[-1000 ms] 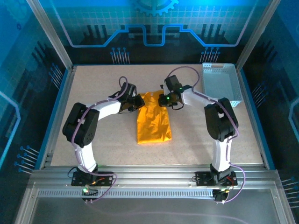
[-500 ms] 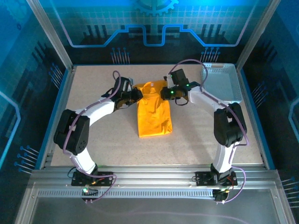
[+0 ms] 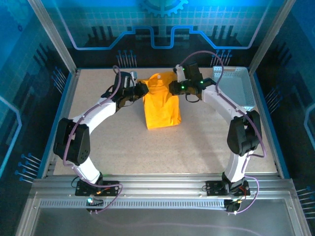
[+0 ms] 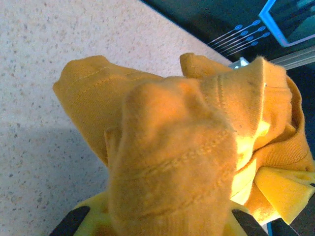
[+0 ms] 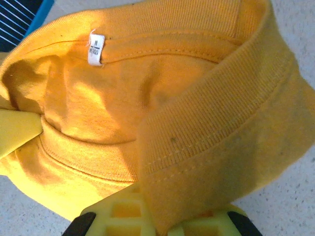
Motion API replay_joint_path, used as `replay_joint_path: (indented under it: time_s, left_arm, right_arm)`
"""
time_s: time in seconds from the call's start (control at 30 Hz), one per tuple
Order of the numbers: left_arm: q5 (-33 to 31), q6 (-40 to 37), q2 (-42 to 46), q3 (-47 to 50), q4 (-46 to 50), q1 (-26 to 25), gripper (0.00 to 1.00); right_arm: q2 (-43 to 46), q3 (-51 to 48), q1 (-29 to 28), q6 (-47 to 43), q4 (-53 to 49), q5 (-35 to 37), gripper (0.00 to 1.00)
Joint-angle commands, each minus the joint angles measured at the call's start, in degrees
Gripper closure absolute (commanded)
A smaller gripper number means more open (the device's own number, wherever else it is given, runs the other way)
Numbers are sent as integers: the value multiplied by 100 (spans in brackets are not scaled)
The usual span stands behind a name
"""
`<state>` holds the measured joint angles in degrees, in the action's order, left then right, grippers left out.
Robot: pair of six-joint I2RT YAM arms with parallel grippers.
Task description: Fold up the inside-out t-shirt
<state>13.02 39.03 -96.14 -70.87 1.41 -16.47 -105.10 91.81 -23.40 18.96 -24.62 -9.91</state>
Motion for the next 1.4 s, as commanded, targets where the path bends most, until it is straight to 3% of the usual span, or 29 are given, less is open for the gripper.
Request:
replay_joint_path:
  time_s: [0.0, 0.2, 0.53, 0.77, 1.0, 1.17, 1.37]
  left_arm:
    - [203, -240, 364, -313, -25, 65, 100]
    - [397, -334, 993, 406, -612, 65, 100]
    - [573, -385, 2258, 2950, -1260, -399, 100]
    - [449, -8, 2855, 3598, -1395, -804, 100]
    - [217, -448, 2030, 2366, -688, -643, 100]
    - [566, -420, 1012, 1156, -753, -145, 100]
    - [689, -585, 87, -347, -626, 124, 100]
  right_arm:
    - [214, 373, 77, -160, -153, -76, 100]
    - [713, -278, -29, -364, 322, -190, 100]
    - [2123, -3278, -657, -474, 1919, 121, 100]
    - [2892, -4078, -1083, -229, 1887, 500, 100]
    - [2289, -3074, -578, -347, 1360, 537, 100]
    - [1267, -1657, -105, -432, 1013, 79, 100]
    - [198, 112, 123, -659, 418, 56, 100]
